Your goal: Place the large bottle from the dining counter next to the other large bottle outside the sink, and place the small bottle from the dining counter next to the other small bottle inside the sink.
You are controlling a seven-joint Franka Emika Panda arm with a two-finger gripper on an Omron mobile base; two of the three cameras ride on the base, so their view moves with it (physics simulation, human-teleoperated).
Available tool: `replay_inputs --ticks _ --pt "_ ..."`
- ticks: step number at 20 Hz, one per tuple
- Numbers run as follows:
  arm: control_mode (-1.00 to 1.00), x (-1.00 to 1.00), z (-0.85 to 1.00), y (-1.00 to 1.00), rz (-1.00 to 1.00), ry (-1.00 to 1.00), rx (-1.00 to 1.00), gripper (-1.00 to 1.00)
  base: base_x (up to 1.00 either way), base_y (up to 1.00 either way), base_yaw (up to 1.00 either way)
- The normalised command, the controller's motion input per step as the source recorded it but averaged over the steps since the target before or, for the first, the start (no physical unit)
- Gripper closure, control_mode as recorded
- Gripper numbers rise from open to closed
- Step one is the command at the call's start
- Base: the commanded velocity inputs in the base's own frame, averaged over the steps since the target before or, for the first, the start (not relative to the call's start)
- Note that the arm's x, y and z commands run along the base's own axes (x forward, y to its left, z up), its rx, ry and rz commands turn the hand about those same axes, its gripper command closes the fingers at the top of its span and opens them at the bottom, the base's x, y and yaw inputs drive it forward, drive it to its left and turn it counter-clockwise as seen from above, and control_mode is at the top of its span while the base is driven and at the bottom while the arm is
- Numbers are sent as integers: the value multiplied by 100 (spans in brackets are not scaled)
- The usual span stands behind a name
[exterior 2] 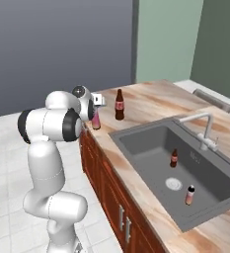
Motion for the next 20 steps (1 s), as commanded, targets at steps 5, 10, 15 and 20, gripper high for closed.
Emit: replay_inputs --ticks 5,10,15,20 --pt "100 0 0 0 0 0 0 100 12 53 -31" --pt "100 0 0 0 0 0 0 100 0 58 -28" --pt "100 0 0 0 0 0 0 100 0 64 -25" --pt "100 0 0 0 0 0 0 100 0 59 -22"
